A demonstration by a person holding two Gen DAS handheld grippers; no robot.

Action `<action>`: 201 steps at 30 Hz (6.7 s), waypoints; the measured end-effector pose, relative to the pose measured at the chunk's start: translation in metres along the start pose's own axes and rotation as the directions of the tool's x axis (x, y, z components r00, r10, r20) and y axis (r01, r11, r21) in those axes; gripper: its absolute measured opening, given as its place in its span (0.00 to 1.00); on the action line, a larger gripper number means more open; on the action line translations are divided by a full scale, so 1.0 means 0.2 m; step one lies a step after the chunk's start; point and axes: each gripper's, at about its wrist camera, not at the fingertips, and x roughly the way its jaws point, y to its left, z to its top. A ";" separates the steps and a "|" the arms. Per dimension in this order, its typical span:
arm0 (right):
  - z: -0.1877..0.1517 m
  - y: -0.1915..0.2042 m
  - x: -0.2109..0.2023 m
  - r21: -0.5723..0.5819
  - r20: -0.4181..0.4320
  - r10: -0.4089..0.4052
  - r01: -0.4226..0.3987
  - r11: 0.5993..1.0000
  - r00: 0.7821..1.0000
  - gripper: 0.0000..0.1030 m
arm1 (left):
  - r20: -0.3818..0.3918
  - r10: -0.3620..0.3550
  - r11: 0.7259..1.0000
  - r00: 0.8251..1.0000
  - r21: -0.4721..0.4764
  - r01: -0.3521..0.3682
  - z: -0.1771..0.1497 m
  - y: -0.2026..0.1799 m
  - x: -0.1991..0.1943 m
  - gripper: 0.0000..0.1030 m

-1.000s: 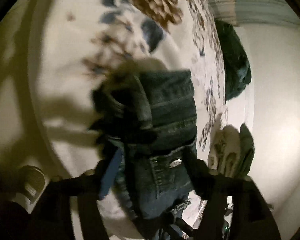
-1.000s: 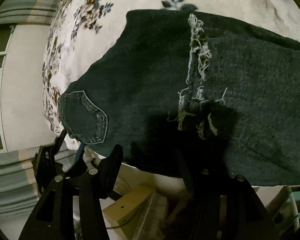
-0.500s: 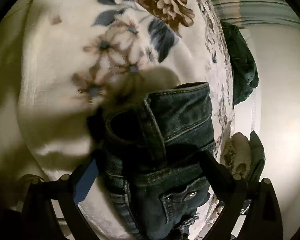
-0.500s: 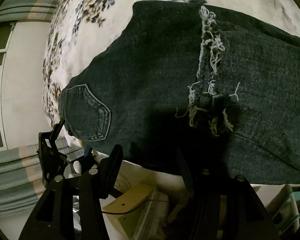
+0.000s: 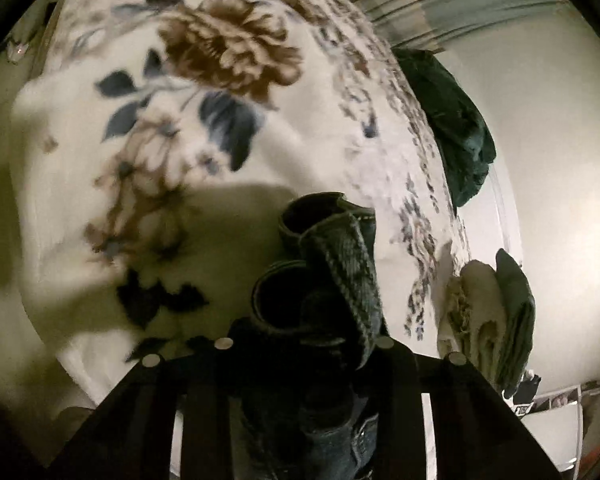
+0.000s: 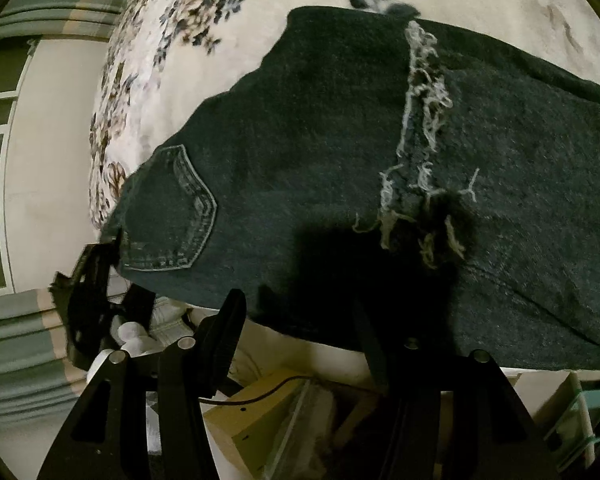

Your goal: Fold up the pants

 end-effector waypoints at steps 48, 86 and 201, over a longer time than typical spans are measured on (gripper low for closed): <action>-0.36 -1.63 -1.45 0.358 0.504 0.047 -0.258 0.898 0.863 0.97 | -0.410 0.229 0.553 0.883 0.802 0.229 -1.65 -1.55 0.06 0.92; -0.26 -1.71 -1.14 0.455 0.272 0.080 -0.202 0.868 0.959 0.72 | -0.525 0.344 0.798 0.779 0.600 0.052 -1.28 -1.03 0.47 0.69; 1.91 -0.13 -1.75 0.287 0.469 -0.168 0.031 0.957 0.867 0.86 | -0.342 0.385 0.638 0.857 0.770 0.020 -0.08 -2.49 1.18 0.80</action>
